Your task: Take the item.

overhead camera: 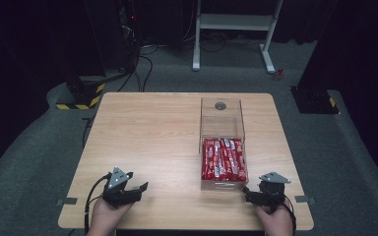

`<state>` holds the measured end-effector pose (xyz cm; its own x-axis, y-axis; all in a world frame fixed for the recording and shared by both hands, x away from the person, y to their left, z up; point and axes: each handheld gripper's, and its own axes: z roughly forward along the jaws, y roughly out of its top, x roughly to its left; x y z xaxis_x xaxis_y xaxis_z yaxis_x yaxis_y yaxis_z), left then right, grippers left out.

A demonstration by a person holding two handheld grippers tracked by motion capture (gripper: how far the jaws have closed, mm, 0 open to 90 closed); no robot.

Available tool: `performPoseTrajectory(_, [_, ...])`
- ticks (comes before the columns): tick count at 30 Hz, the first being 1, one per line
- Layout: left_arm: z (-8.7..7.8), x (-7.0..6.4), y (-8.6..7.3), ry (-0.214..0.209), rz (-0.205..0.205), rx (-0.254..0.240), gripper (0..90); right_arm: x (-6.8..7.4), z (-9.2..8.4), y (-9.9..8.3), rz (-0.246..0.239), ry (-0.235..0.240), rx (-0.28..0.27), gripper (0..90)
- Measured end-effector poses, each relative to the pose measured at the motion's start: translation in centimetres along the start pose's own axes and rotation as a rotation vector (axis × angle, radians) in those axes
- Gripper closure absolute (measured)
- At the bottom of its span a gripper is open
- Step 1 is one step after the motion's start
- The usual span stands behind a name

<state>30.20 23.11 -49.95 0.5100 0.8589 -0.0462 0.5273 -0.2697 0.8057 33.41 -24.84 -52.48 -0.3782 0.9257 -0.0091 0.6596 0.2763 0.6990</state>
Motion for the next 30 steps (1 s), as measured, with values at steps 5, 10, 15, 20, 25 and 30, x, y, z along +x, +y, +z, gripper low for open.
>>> performPoseTrajectory(5, [0.4,-0.9,0.5,-0.016,0.022,-0.005,28.0,0.0,0.0,0.0,0.002,0.0,0.001,8.6])
performPoseTrajectory(10, [0.9,-2.1,1.0,-0.036,0.05,-0.009,28.0,0.0,0.0,0.0,0.002,0.0,0.001,8.6])
performPoseTrajectory(15, [1.3,-2.9,1.4,-0.051,0.068,-0.016,28.0,0.0,0.0,0.0,-0.001,0.002,0.0,8.8])
performPoseTrajectory(20, [1.6,-3.7,1.9,-0.069,0.08,-0.022,27.9,0.0,0.0,0.0,0.001,0.001,0.003,8.7])
performPoseTrajectory(25, [2.0,-4.4,2.4,-0.09,0.085,-0.031,27.9,0.0,0.0,0.0,0.001,0.001,0.003,8.7])
performPoseTrajectory(30, [2.6,-5.1,3.0,-0.11,0.094,-0.039,27.9,0.0,0.0,0.0,0.001,0.001,0.003,8.7])
